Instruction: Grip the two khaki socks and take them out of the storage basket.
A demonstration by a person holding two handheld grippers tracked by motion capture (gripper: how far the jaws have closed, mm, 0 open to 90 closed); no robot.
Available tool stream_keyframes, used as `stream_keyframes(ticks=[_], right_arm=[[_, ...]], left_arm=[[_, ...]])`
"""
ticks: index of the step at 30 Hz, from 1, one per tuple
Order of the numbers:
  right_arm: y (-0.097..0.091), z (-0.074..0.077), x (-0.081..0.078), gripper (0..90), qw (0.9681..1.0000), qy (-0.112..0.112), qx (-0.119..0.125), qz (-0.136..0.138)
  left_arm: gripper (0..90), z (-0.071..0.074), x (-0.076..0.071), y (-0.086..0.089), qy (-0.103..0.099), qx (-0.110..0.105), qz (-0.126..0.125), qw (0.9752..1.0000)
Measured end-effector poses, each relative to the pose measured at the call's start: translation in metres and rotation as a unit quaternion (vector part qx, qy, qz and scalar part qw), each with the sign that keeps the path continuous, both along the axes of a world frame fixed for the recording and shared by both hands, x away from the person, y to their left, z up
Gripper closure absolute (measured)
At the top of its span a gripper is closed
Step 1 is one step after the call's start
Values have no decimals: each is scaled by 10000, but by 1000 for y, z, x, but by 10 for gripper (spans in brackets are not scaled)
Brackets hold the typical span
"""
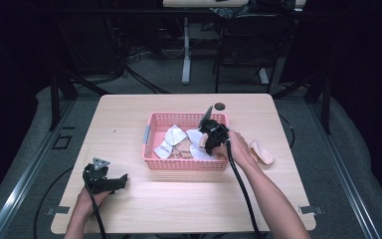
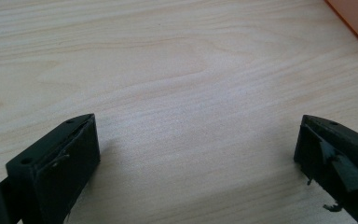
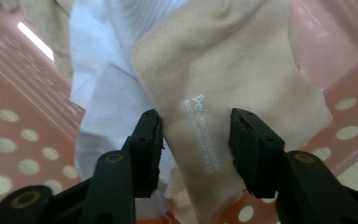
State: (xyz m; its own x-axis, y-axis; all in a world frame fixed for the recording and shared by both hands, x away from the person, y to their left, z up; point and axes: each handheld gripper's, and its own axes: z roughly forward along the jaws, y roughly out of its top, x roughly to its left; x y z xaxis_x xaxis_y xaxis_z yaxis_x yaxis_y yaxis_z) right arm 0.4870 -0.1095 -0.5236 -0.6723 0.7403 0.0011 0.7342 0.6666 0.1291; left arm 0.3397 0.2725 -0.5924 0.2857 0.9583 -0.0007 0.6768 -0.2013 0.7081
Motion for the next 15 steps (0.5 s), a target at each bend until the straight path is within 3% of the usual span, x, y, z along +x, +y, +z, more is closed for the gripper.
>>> stream_keyframes(ticks=[10,15], right_arm=[[5,-1,-1,837,9999,-6,-13,100],[0,6,-2,858,9998,-39,144,105]], left_arm=[[1,0,0,0,0,2,-2,10000],[1,0,0,0,1,2,-2,10000]])
